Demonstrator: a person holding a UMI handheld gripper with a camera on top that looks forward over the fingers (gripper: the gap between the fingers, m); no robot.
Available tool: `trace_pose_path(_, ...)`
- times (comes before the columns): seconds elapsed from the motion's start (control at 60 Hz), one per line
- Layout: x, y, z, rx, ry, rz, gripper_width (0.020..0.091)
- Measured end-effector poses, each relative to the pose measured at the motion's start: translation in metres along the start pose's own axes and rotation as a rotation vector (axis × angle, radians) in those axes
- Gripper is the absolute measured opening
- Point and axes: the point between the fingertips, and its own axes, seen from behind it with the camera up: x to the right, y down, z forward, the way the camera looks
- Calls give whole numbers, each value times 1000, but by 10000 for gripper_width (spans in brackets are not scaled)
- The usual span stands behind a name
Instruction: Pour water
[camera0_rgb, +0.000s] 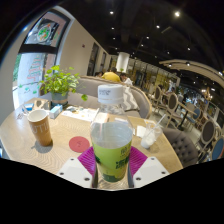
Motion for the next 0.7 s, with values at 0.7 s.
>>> trace_pose_path(0.7,-109,-155,54,92,319,-1526,397)
